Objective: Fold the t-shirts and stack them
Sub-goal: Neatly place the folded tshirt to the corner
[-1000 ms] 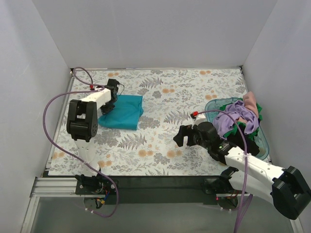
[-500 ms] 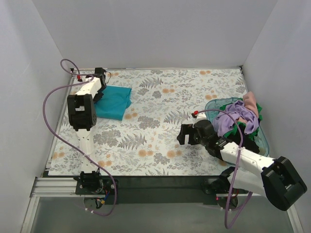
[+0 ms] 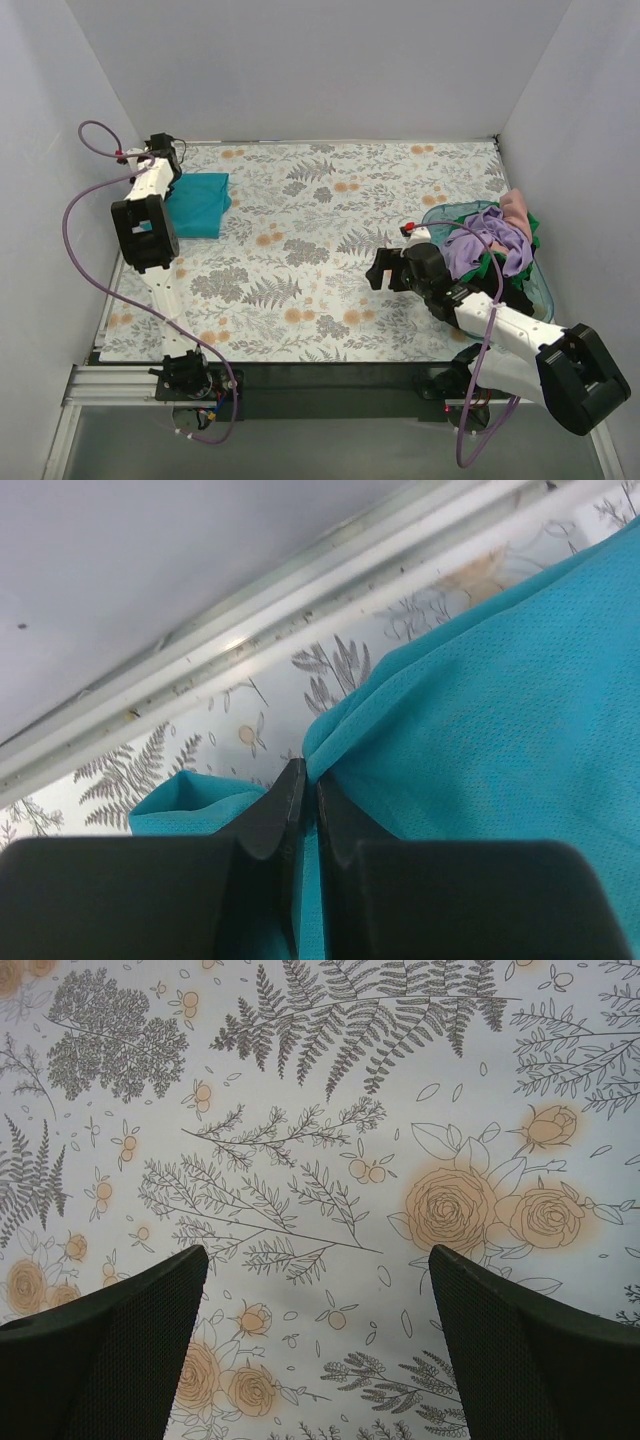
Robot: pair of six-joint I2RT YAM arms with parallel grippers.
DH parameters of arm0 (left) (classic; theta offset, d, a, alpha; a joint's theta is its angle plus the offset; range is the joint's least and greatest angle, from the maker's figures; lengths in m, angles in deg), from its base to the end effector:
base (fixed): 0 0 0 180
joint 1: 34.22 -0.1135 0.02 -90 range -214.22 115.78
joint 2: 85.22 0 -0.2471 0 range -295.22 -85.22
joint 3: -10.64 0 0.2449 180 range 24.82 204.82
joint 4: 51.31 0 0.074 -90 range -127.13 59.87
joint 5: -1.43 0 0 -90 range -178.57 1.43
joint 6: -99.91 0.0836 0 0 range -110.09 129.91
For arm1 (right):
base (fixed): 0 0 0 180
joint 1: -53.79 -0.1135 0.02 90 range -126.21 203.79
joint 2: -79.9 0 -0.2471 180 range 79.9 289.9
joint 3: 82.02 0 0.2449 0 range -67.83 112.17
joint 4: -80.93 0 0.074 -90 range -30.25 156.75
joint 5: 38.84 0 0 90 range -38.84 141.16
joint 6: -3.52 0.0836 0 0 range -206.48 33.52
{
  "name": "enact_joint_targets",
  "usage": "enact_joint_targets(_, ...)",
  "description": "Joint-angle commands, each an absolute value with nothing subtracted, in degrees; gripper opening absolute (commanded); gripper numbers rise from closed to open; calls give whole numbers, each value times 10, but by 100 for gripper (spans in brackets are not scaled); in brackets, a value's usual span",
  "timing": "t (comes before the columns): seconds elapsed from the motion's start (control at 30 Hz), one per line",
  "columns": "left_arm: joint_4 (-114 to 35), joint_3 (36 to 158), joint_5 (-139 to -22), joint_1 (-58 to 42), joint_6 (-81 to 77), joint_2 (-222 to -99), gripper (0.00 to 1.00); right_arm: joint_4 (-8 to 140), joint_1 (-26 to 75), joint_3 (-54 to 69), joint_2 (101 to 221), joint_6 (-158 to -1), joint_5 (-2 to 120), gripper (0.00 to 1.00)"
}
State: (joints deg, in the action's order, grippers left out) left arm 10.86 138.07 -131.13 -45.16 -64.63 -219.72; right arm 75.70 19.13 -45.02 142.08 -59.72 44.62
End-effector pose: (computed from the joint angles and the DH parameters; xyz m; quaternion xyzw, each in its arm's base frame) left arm 0.4648 0.1474 0.1328 -0.6701 0.6288 0.2149 0.3308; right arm 0.2207 0.1410 0.1483 -0.0314 0.8663 0.2108 0.4518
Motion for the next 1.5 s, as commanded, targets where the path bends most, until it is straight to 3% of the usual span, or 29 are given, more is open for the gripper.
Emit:
enact_joint_targets(0.0, 99, 1397, -1323, -468, -637, -2188, 0, 786, 199, -444, 1406, -597, 429, 98)
enact_joint_targets(0.1, 95, 1401, -1329, -471, -628, -2187, 3, 787, 200, -445, 1406, -596, 426, 98)
enact_joint_targets(0.13, 100, 1405, -1336, -471, -629, -2187, 15, 787, 201, -445, 1407, -595, 427, 98)
enact_joint_targets(0.17, 104, 1408, -1337, -471, -631, -2186, 33, 787, 201, -445, 1409, -594, 428, 98)
enact_joint_targets(0.2, 112, 1421, -1337, -471, -637, -2186, 62, 787, 202, -445, 1408, -593, 433, 98)
enact_joint_targets(0.23, 129, 1429, -1331, -471, -652, -2184, 73, 787, 203, -444, 1406, -594, 437, 98)
enact_joint_targets(0.37, 161, 1477, -1244, -471, -662, -2143, 89, 785, 203, -438, 1379, -598, 447, 98)
enact_joint_targets(0.5, 185, 1487, -1143, -463, -694, -2060, 92, 770, 204, -421, 1348, -602, 490, 98)
enact_joint_targets(0.67, 162, 1365, -975, -405, -730, -1905, 93, 687, 205, -405, 1275, -588, 491, 98)
enact_joint_targets(0.83, 100, 1157, -1049, -172, -748, -1711, 93, 571, 204, -389, 1194, -580, 476, 98)
enact_joint_targets(1.0, 66, 866, -1043, -101, -817, -1539, 93, 515, 207, -357, 1206, -598, 462, 99)
enact_joint_targets(1.1, 44, 760, -1012, -76, -832, -1438, 94, 498, 206, -333, 1237, -600, 462, 98)
enact_joint_targets(1.47, 82, 713, -1026, -63, -830, -1313, 97, 486, 207, -337, 1205, -555, 447, 98)
